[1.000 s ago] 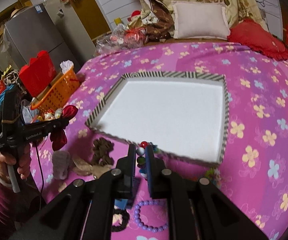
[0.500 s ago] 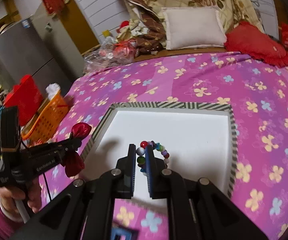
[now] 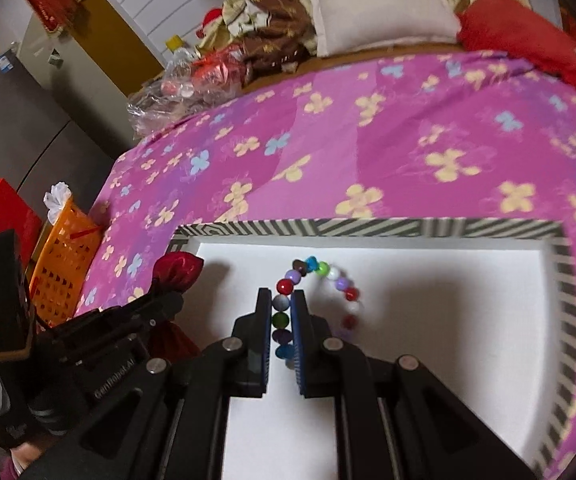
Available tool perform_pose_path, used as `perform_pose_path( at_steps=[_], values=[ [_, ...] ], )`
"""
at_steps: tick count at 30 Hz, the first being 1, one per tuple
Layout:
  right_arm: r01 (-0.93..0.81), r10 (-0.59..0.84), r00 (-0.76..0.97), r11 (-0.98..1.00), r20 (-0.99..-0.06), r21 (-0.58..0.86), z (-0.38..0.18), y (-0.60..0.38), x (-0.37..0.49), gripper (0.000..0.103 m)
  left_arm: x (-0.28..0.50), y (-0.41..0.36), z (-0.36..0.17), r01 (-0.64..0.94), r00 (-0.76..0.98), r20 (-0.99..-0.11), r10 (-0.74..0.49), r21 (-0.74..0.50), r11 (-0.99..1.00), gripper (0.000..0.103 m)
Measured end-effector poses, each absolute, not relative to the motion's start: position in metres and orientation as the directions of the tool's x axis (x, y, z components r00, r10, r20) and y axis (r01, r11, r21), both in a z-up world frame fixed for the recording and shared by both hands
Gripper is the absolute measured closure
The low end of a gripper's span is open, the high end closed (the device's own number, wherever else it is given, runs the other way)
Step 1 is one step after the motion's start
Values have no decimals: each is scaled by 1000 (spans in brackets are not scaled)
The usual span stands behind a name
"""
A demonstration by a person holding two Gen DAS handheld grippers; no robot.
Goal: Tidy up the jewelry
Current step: 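Lower the bead bracelet into the tray and open the right gripper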
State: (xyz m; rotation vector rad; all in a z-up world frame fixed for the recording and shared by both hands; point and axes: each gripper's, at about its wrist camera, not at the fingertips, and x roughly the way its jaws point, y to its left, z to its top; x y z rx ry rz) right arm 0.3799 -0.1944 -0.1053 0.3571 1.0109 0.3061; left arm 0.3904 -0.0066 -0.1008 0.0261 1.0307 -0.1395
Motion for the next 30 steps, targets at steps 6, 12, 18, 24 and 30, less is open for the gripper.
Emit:
perform_pose_path(
  at_steps=[6, 12, 18, 24, 30],
  values=[
    [-62, 440, 484, 879, -756, 472, -122, -176, 400, 94, 401, -5, -108, 102, 503, -859, -92, -46, 994, 102],
    [-6, 513, 496, 808, -700, 588, -134, -178, 413, 94, 403, -4, -112, 92, 500, -862, -88, -49, 995, 102],
    [10, 563, 491, 760, -665, 650, -139, -188, 416, 79, 404, -7, -114, 115, 482, -870, -107, -59, 992, 89],
    [5, 565, 494, 758, -661, 652, -128, -209, 398, 79, 395, -7, -112, 137, 472, -872, -131, -75, 988, 81],
    [-19, 561, 486, 773, -670, 634, -108, -230, 359, 58, 374, -6, -102, 169, 491, -858, -151, -77, 983, 65]
  ],
)
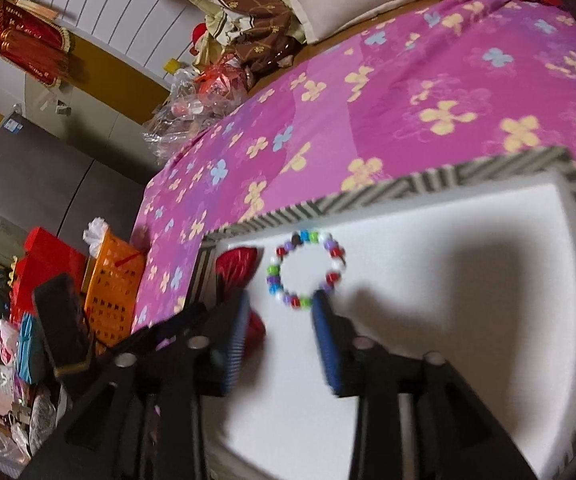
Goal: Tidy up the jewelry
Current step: 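Lower the bead bracelet into the tray and open the right gripper, then lower the red bow into the tray beside the bracelet and open the left gripper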
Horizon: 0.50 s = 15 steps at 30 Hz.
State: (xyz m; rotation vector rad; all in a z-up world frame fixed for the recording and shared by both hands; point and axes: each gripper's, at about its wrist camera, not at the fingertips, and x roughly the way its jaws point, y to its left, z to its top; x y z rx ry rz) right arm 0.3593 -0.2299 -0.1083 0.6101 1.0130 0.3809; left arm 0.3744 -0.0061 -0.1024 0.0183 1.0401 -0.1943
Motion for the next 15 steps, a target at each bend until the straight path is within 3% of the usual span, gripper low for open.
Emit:
perform_pose_path(
  at_steps=[7, 11, 15],
  values=[
    [-79, 467, 504, 862, -726, 500, -82, -244, 302, 42, 351, 8, -83, 144, 555, -818, -151, -85, 986, 57],
    [-101, 398, 515, 908, -759, 407, -73, -251, 266, 41, 330, 10, -65, 120, 621, -779, -79, -4, 993, 57],
    [-124, 384, 524, 918, -761, 377, -68, -255, 231, 41, 301, 19, -47, 90, 664, -745, -64, -5, 996, 57]
  ],
)
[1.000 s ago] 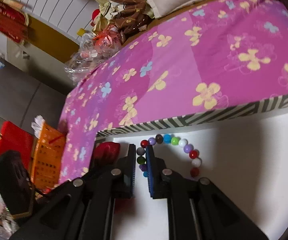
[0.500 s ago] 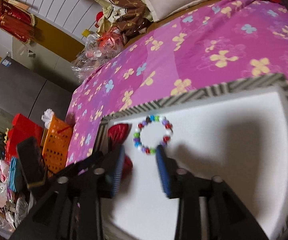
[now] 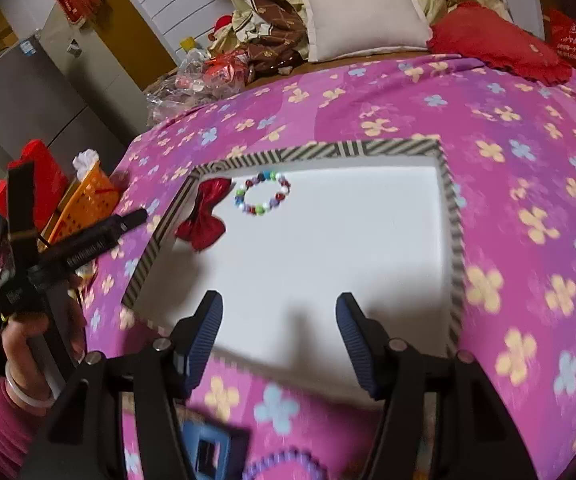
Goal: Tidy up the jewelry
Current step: 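Lower the red bow into the tray beside the bracelet and open the left gripper, then move both grippers back from the tray toward the remaining jewelry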
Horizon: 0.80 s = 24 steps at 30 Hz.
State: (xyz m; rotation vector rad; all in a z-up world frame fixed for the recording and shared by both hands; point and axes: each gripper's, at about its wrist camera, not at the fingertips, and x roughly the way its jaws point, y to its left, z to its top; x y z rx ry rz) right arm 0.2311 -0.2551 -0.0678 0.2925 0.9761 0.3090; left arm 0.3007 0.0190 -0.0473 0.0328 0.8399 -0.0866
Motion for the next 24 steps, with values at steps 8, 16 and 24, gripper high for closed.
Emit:
perform_pose_path(
  at_steps=[8, 16, 24],
  values=[
    [-152, 320, 556, 947, -767, 284, -55, -242, 167, 41, 239, 32, -28, 72, 702, -710, -53, -3, 997, 57],
    [-173, 258, 604, 966, -754, 192, -41, -224, 116, 32, 175, 33, -29, 75, 690, -721, -53, -2, 997, 59],
    [-180, 221, 603, 974, -766, 139, -41, -217, 80, 30, 129, 33, -39, 65, 672, -739, -42, 2, 998, 66]
  ],
)
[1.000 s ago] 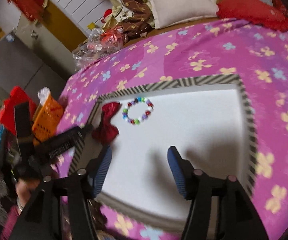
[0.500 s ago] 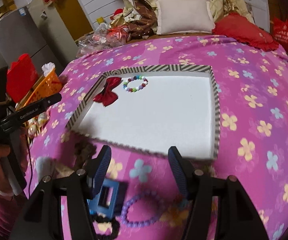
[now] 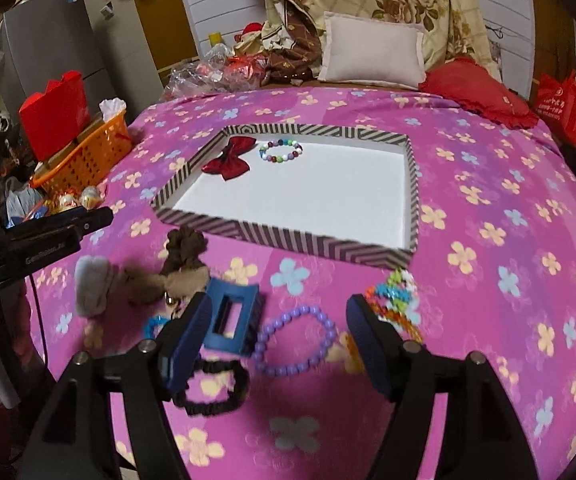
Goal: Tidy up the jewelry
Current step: 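Move both grippers back from the tray toward the remaining jewelry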
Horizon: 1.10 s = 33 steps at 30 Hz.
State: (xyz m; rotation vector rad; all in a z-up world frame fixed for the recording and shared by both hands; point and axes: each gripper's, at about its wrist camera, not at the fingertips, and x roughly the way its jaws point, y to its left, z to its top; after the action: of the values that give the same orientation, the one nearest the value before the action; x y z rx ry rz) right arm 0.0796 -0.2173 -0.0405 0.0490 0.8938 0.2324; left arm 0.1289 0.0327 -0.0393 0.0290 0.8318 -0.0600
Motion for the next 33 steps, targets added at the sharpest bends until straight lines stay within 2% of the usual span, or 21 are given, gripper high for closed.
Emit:
perform_pose_path(
  at_steps=[17, 26, 33],
  values=[
    [-53, 113, 625, 993, -772, 103, -46, -248, 38, 30, 72, 24, -42, 27, 679, -734, 6, 33, 999, 66],
    [-45, 88, 651, 996, -754, 78, -40, -253, 25, 30, 55, 14, -39, 40, 688, -726, 0, 39, 998, 66],
    [-34, 109, 653, 993, -749, 115, -40, -259, 20, 30, 47, 12, -42, 32, 686, -727, -4, 25, 999, 66]
  ],
)
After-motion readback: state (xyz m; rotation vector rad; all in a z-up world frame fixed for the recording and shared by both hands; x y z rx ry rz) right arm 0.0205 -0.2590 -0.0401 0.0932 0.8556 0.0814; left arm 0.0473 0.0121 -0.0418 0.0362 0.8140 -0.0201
